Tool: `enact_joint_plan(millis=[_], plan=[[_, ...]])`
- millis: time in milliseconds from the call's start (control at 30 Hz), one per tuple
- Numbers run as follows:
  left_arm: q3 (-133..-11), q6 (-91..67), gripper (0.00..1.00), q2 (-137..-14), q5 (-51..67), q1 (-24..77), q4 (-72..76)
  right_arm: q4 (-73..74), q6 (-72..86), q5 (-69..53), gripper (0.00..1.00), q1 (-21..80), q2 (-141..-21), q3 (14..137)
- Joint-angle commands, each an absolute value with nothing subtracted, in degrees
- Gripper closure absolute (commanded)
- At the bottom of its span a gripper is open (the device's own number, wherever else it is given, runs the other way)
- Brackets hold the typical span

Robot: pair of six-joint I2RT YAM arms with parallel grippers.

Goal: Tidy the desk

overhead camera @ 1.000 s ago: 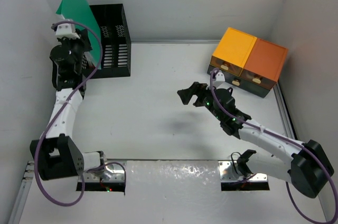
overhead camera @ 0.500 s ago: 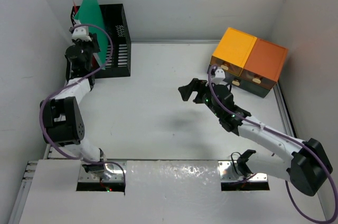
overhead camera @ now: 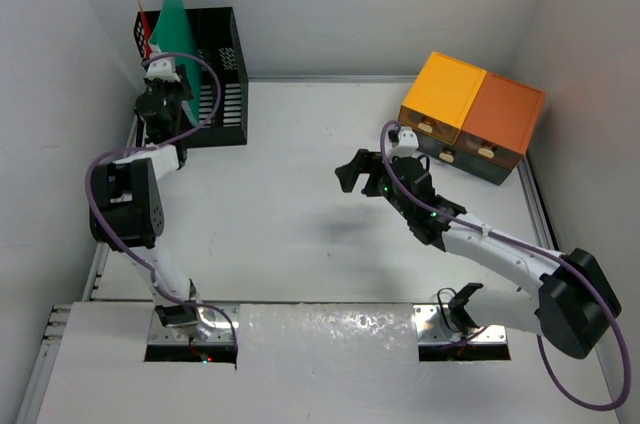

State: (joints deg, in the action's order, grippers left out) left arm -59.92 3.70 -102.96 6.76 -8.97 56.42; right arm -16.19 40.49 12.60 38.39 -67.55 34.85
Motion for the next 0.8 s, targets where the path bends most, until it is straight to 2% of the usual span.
enact_joint_plan(millis=[0, 400, 767], plan=[[-64.33, 4.66, 1.0, -103.71, 5.45, -8.53, 65.83, -17.67, 39.46, 12.57, 0.01, 38.23, -67.94, 37.71], [-71.98, 3.34, 1.0, -108.8, 6.06, -8.53, 62.76, -17.32, 39.81, 12.39, 0.01, 38.32, -69.26, 38.32], [-68.29, 1.94, 1.0, -113.64, 7.56, -8.61, 63.37, -17.84, 39.81, 12.13, 0.01, 38.32, -70.22, 38.41]])
